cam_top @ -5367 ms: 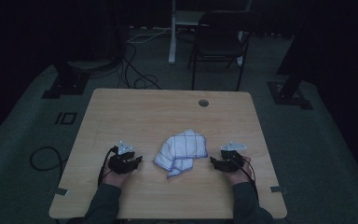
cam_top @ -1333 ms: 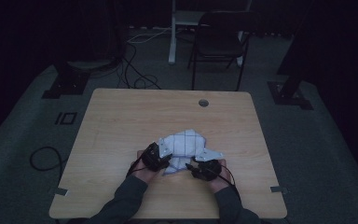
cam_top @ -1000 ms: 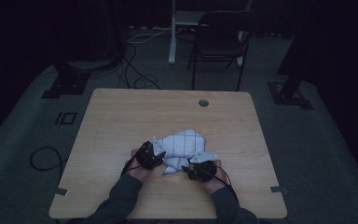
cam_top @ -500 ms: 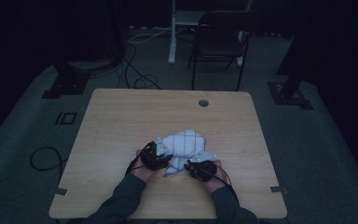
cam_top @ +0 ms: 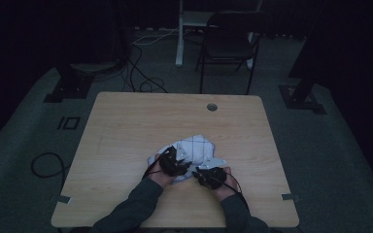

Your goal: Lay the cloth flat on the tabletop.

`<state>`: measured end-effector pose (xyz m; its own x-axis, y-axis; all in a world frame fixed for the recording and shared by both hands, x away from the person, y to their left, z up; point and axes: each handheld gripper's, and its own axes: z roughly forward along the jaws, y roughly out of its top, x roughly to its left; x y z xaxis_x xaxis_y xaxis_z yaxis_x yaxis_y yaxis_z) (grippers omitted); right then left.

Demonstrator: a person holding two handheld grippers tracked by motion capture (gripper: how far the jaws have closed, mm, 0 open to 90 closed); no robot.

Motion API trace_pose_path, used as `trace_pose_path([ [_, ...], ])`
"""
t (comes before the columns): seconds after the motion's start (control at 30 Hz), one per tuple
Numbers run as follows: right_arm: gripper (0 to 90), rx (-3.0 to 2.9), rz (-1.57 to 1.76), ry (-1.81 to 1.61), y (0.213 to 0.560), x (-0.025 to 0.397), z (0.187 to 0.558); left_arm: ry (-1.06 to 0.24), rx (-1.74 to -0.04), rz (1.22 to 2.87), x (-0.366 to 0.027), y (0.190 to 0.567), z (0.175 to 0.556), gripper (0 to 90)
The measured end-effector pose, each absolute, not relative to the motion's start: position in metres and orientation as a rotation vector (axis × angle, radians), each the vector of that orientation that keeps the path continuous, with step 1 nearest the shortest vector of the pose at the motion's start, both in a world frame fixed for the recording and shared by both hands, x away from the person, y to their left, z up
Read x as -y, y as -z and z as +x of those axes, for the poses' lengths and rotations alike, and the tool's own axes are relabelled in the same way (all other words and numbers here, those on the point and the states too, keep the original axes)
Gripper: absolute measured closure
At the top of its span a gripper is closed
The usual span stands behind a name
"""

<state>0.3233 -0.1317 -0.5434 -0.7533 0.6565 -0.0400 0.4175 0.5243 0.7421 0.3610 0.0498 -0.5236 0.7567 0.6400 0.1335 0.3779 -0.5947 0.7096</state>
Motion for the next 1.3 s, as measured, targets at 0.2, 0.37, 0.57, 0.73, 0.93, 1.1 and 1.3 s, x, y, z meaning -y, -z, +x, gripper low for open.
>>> trace_pose_path([
  [0.2,76.6,-2.464,0.906,-1.059,0.543,0.136,0.323,-0.490,-0.852,2.192,-0.057,0.512,0.373,80.7],
  [0.37,79.4,-2.467,0.907,-1.056,0.543,0.137,0.323,-0.508,-0.901,2.149,-0.066,0.505,0.380,85.0],
  [0.57,83.9,-2.471,0.913,-1.044,0.542,0.139,0.323,-0.534,-0.976,2.089,-0.090,0.494,0.393,85.8],
  [0.73,85.0,-2.480,0.906,-1.027,0.541,0.141,0.322,-0.552,-1.017,2.057,-0.104,0.488,0.400,85.9],
  [0.93,85.5,-2.480,0.913,-1.004,0.540,0.145,0.322,-0.561,-1.053,2.052,-0.116,0.486,0.406,86.1],
  [1.1,85.8,-2.457,0.924,-0.985,0.536,0.153,0.323,-0.562,-1.099,2.031,-0.130,0.488,0.411,86.2],
  [1.3,86.2,-2.419,0.941,-0.994,0.528,0.166,0.323,-0.557,-1.153,2.025,-0.147,0.493,0.414,86.3],
])
